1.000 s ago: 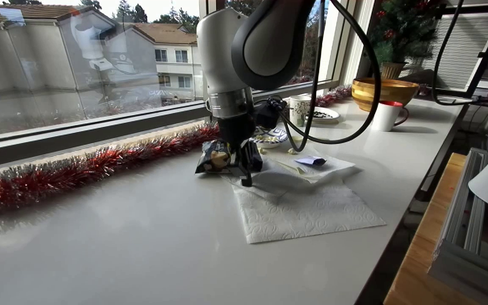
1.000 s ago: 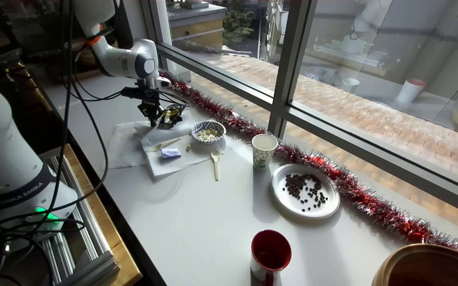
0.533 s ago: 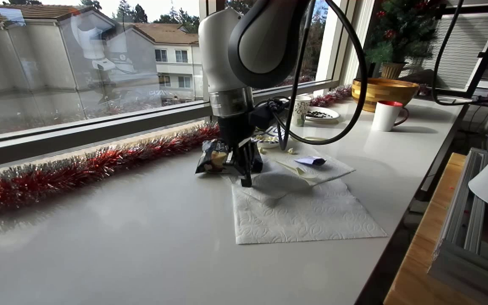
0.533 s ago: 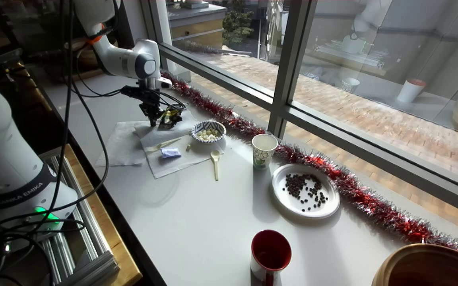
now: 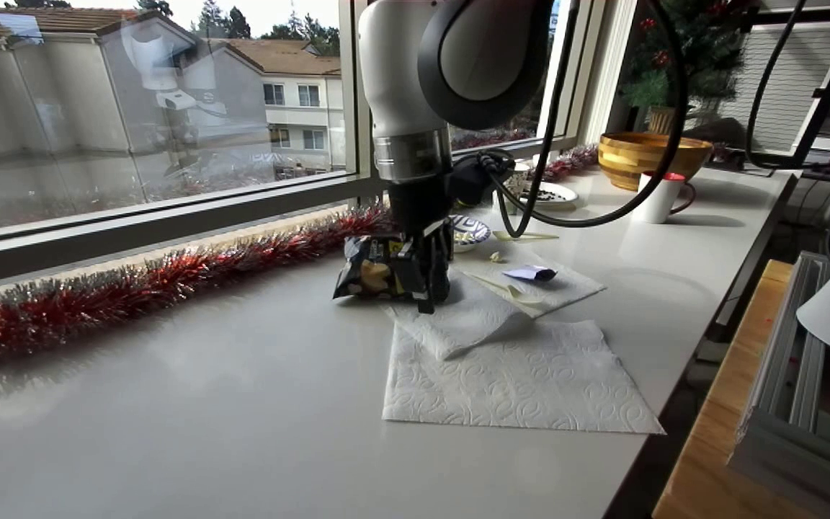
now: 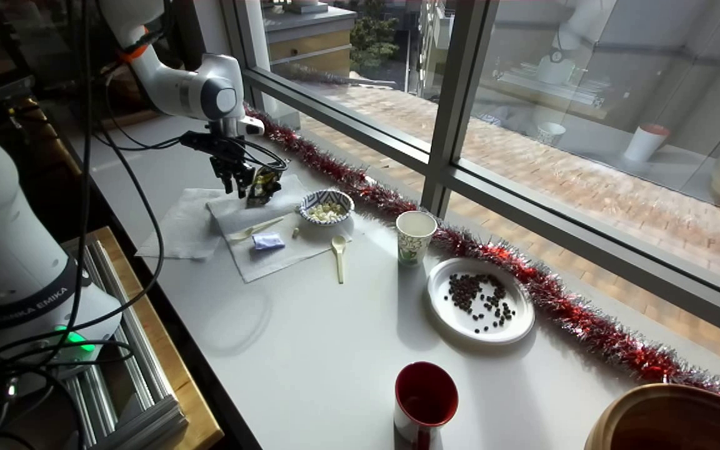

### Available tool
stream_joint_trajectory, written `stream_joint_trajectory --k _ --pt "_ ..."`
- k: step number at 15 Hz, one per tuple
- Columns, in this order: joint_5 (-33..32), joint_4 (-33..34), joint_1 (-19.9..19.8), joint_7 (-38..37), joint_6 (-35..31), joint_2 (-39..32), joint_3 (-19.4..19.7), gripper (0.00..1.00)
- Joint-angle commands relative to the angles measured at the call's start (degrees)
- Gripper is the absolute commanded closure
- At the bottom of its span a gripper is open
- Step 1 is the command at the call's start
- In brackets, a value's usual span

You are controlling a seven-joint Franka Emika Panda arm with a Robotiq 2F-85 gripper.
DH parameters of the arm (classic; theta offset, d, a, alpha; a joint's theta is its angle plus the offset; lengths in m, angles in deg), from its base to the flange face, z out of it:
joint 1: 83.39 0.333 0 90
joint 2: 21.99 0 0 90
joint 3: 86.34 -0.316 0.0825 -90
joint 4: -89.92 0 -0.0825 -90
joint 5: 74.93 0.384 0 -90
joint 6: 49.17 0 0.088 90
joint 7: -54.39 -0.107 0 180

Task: Move one white napkin to the left.

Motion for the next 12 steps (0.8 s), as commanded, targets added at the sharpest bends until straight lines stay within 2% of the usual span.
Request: stream_joint_trajectory --k 1,3,4,7,9,12 --pt "-0.1 -11.3 -0.1 -2.8 -3.0 13.5 0.5 0.19" --pt "-1.7 -15.0 -0.3 -4.6 -2.9 19.7 1.4 0.05" --pt "-2.6 -16.8 -0.9 -5.3 -2.1 22.8 1.7 0.01" --pt "-10.8 -22.0 -3.8 -10.4 -0.1 32.1 4.0 0.0" --pt "-17.0 -25.4 -8.6 -13.8 0.6 38.2 4.5 0.0" --pt "-21.0 -29.9 -17.6 -15.3 1.2 46.4 4.1 0.0"
